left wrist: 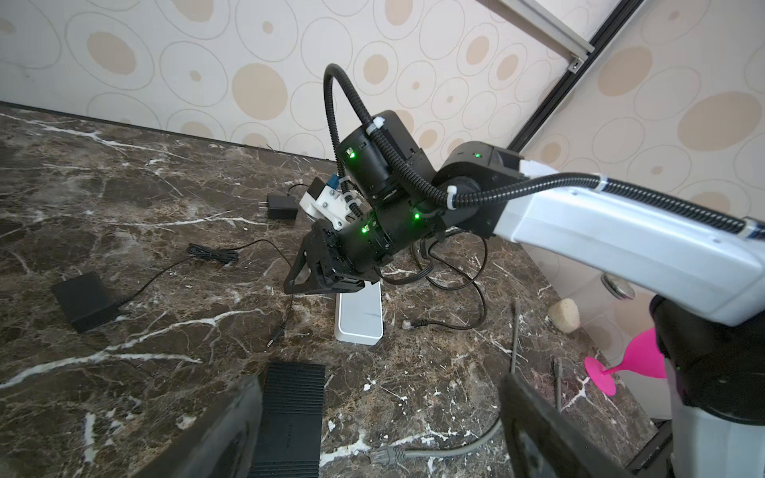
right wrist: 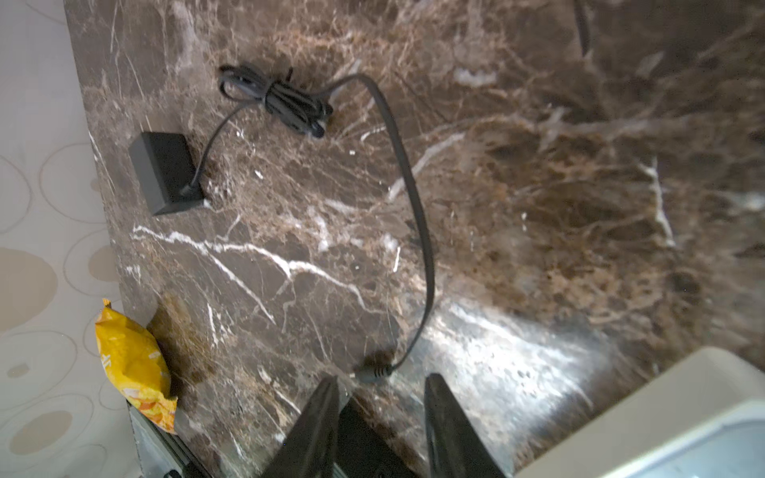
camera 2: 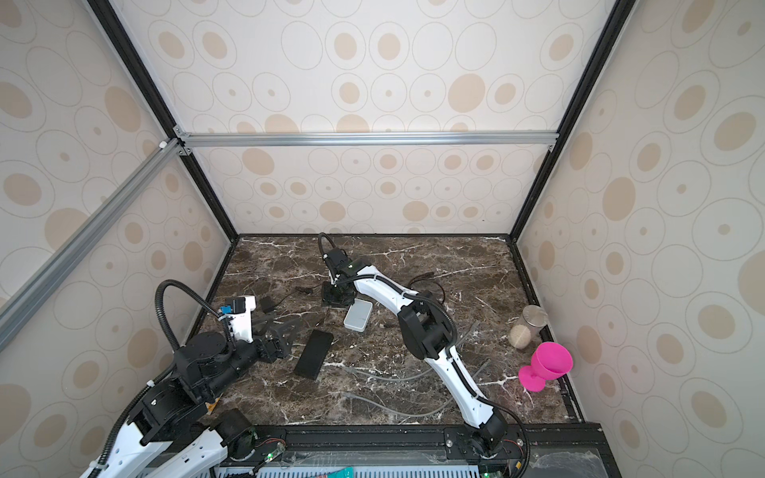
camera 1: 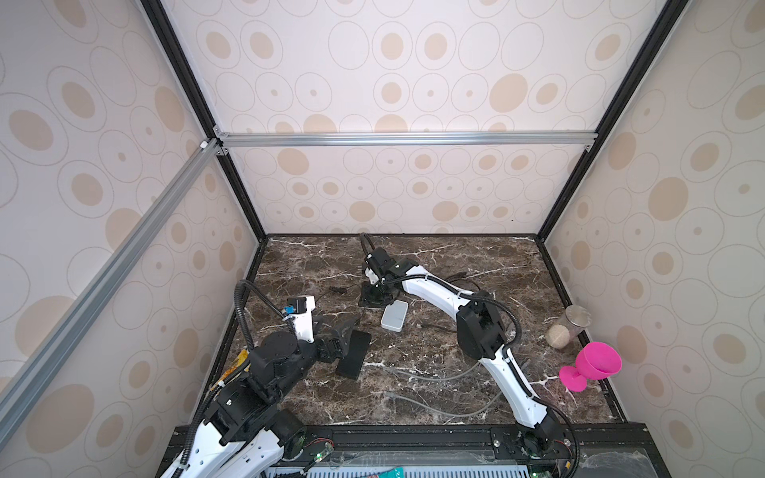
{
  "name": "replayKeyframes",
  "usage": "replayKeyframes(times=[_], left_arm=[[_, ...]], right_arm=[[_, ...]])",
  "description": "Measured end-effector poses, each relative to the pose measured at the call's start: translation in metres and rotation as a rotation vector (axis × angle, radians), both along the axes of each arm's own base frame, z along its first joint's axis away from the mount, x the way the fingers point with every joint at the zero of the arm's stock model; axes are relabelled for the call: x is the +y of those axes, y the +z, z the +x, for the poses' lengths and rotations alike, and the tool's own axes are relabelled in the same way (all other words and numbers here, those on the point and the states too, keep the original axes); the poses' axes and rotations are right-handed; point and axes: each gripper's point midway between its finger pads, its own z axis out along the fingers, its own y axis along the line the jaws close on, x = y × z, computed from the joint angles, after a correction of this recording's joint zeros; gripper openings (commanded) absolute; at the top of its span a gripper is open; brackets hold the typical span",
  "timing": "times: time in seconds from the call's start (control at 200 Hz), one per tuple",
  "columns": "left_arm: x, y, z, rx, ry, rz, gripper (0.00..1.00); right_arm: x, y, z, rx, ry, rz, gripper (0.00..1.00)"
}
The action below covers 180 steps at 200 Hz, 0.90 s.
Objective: Insert the plug into the switch port
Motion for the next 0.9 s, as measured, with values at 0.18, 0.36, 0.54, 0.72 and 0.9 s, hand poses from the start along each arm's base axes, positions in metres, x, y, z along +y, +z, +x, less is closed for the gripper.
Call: replayKeyframes(times=[0.18, 0.36, 0.54, 0.72, 0.9], left_arm=[[0.006, -0.006, 0.000, 0.016, 0.028, 0.022, 0.98], [0.008, -0.018, 0.001, 0.058, 0.039, 0.061, 0.98], [0.005, -0.026, 0.003, 0.090, 0.029, 0.084, 0.97], [-0.007, -0.042, 0.009, 0.142, -0.008, 0.141, 0.98], [-0.026, -0.054, 0.017, 0.149, -0.098, 0.222, 0.82]], right_arm=[[0.007, -0.020, 0.009, 0.021, -0.028, -0.001, 0.34], [0.009, -0.027, 0.010, 0.041, -0.051, 0.002, 0.15], [0.009, -0.027, 0.011, 0.027, -0.042, 0.002, 0.02], [-0.009, -0.022, -0.001, 0.031, -0.021, -0.027, 0.02], [-0.031, 0.026, -0.007, -0.033, 0.011, 0.002, 0.01]])
